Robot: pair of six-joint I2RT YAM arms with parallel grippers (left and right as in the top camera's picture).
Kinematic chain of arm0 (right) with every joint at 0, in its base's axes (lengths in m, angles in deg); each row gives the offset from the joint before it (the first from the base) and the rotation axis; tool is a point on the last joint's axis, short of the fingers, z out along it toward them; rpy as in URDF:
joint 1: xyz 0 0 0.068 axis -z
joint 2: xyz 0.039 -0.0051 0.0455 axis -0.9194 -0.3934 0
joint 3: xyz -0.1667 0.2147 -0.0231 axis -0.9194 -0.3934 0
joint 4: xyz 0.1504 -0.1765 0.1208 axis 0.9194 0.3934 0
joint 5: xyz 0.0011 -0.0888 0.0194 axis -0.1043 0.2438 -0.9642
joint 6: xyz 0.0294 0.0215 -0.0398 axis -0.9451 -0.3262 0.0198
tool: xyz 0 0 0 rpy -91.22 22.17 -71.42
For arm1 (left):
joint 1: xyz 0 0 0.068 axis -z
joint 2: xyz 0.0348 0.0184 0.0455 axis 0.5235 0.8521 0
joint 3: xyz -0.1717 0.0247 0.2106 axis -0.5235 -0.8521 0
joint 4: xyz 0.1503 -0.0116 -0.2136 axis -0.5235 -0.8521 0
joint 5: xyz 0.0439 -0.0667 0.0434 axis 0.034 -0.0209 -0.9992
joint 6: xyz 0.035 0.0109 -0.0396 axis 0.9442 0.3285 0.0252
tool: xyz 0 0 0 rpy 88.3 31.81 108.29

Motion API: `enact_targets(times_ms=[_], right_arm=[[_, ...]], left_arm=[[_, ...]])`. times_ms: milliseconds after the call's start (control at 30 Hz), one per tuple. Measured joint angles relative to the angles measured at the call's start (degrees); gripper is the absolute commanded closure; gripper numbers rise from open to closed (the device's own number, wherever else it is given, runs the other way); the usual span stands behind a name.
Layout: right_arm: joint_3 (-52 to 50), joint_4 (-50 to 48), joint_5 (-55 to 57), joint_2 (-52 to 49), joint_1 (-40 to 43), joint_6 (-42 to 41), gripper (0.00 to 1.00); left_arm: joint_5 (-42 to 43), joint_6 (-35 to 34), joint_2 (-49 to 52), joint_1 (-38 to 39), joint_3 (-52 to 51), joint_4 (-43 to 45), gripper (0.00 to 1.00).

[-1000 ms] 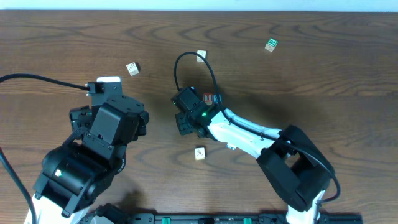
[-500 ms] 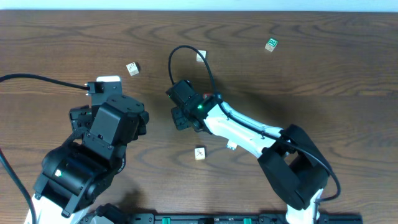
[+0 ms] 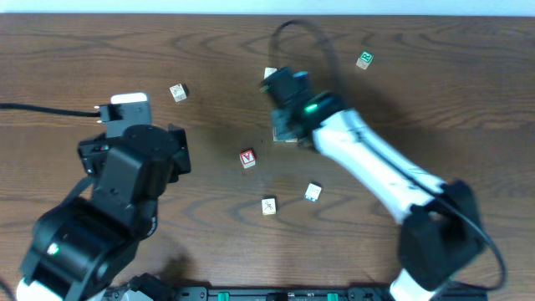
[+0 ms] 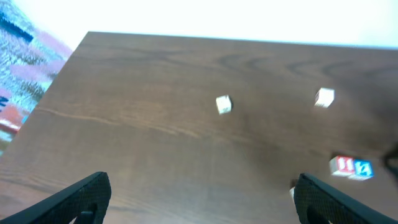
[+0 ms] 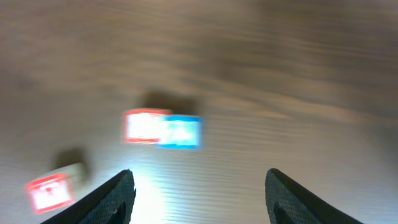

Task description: Spell out Ai2

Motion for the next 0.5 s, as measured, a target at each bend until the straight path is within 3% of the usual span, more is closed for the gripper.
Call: enact_targets(times_ms=[233,333,400,500], right_arm=[[0.17,13.81,4.04,10.84,15.1,0.72,0.29],[0.2,18.49,5.75,16.65,19.21,2.05,0.18],[0.2,20.5,6.23,19.74,20.63,2.93,0.03],[0.22,24.09,7.41,24.72,22.67,4.22,0.01]], left_arm=[[-0.07,0.22,-0.92,0.0,1.86,-0.15,0.05],[0.13,0.22,-0.59,0.0,1.86,-0.11,0.05],[0.13,0.24,-0.57,0.0,1.86,-0.13,0.05],[0.15,0.24,-0.59,0.0,1.86,-0.09,0.05]])
